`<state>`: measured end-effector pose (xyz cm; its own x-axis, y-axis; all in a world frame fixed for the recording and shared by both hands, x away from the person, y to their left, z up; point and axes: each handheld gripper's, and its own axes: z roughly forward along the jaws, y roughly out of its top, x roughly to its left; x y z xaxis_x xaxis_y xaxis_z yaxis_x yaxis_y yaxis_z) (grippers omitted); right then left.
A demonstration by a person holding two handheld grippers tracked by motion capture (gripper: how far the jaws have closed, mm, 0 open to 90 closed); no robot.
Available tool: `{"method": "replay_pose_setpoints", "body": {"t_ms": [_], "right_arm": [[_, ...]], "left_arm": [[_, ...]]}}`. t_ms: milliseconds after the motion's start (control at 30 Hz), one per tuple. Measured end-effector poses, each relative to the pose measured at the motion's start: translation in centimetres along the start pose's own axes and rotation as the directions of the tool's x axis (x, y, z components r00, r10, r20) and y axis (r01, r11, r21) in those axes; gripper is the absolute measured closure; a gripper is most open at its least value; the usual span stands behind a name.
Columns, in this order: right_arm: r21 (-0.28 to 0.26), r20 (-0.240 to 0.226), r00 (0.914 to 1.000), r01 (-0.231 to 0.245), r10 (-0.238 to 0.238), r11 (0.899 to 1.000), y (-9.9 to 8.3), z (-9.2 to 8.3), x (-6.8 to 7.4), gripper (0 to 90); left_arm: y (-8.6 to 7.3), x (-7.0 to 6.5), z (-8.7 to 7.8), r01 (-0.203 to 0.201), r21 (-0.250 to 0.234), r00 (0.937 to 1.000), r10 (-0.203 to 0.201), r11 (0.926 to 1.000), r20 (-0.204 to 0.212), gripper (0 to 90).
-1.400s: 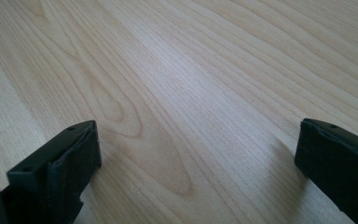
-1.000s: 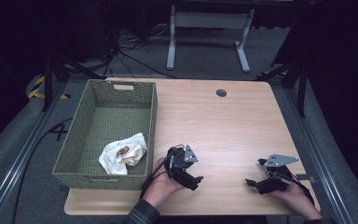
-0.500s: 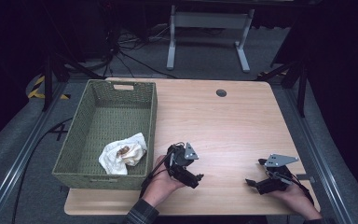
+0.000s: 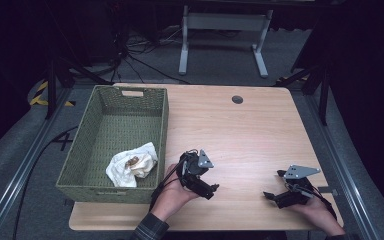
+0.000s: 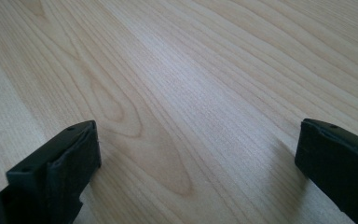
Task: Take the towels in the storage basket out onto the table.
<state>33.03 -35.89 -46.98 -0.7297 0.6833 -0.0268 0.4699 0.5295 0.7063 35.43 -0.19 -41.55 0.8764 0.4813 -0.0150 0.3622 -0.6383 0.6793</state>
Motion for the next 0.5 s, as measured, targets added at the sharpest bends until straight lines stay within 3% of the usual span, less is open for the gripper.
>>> {"method": "replay_pose_setpoints", "body": {"t_ms": [200, 500], "right_arm": [[-0.003, 0.002, 1.0, 0.005, -0.005, 1.0, 0.0, 0.0, 0.0, 0.4], [-0.003, 0.002, 1.0, 0.006, -0.006, 1.0, 0.0, 0.0, 0.0, 0.4]], "left_arm": [[0.4, 0.0, -0.3, -0.006, 0.013, 1.0, 0.006, 0.9999, 0.008, 2.5], [0.9, 0.4, -1.0, 0.007, -0.023, 0.9999, -0.007, 0.9997, 0.013, 2.6]]}}
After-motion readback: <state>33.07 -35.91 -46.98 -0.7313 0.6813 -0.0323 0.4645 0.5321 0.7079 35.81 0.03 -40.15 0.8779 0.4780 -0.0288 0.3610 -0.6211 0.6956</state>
